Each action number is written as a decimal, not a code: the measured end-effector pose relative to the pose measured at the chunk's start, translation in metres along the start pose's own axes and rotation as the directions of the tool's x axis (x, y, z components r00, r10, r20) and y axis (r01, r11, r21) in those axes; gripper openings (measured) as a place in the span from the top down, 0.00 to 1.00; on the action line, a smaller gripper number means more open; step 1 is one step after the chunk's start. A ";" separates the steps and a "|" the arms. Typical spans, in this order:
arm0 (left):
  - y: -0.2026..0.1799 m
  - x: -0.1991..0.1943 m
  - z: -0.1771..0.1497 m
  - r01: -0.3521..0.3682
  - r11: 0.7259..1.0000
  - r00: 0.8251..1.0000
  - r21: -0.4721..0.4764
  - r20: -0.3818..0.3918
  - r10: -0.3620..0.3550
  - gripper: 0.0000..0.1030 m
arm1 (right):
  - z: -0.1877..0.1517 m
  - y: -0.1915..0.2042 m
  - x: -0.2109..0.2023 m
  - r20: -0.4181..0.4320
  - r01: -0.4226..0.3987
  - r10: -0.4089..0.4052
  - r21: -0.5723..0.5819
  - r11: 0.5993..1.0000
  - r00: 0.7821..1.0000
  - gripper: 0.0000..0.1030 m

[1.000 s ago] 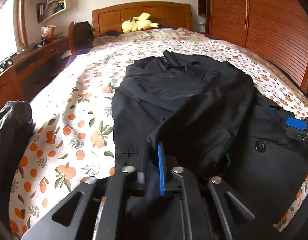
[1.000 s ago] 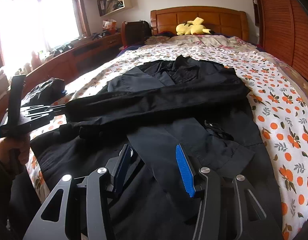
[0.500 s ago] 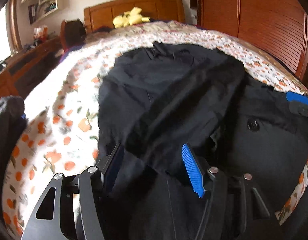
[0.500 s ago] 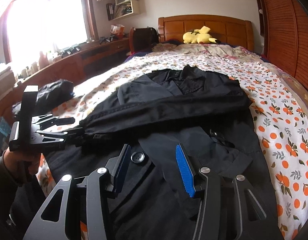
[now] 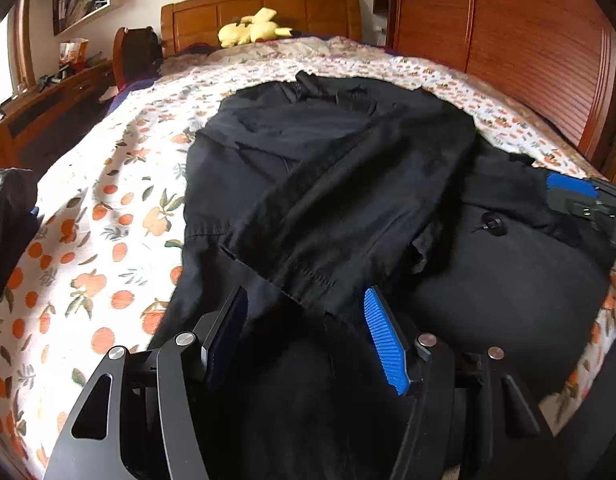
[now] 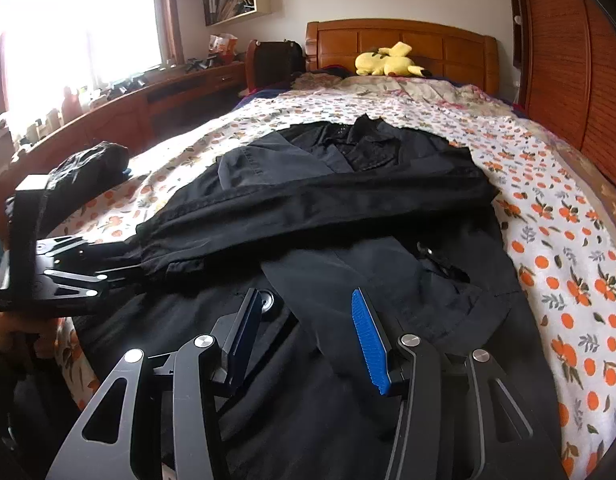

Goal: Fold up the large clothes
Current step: 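Fold the hem up toward the collar with the left gripper and release, then grasp the edge of the folded coat with the left gripper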

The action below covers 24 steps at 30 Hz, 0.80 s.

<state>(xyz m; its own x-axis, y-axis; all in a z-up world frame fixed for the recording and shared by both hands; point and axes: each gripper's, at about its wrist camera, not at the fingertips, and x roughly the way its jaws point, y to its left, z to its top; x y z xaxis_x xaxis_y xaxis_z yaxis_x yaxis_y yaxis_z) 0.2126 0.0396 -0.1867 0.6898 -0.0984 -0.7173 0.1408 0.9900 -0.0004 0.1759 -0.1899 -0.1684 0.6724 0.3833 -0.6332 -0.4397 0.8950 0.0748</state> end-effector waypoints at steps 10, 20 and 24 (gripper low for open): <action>0.032 -0.060 -0.030 -0.018 1.000 0.999 -0.026 0.049 0.019 0.28 | -0.038 -0.036 -0.031 -0.056 0.112 -0.109 0.050 0.992 0.992 0.56; 0.065 -0.083 -0.054 -0.040 0.995 0.998 -0.086 0.054 0.045 0.28 | -0.057 -0.105 -0.081 -0.133 0.245 -0.229 0.116 0.963 0.964 0.55; 0.071 -0.075 -0.059 -0.043 0.994 0.998 -0.099 0.038 0.047 0.28 | -0.064 -0.112 -0.079 -0.164 0.246 -0.227 0.109 0.963 0.960 0.55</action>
<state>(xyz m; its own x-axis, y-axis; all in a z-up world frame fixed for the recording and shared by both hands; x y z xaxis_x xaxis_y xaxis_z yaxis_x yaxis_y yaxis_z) 0.1290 0.1231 -0.1742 0.7219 -0.0554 -0.6897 0.0396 0.9985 -0.0387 0.1338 -0.3350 -0.1758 0.6475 0.1274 -0.7514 -0.1933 0.9811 -0.0003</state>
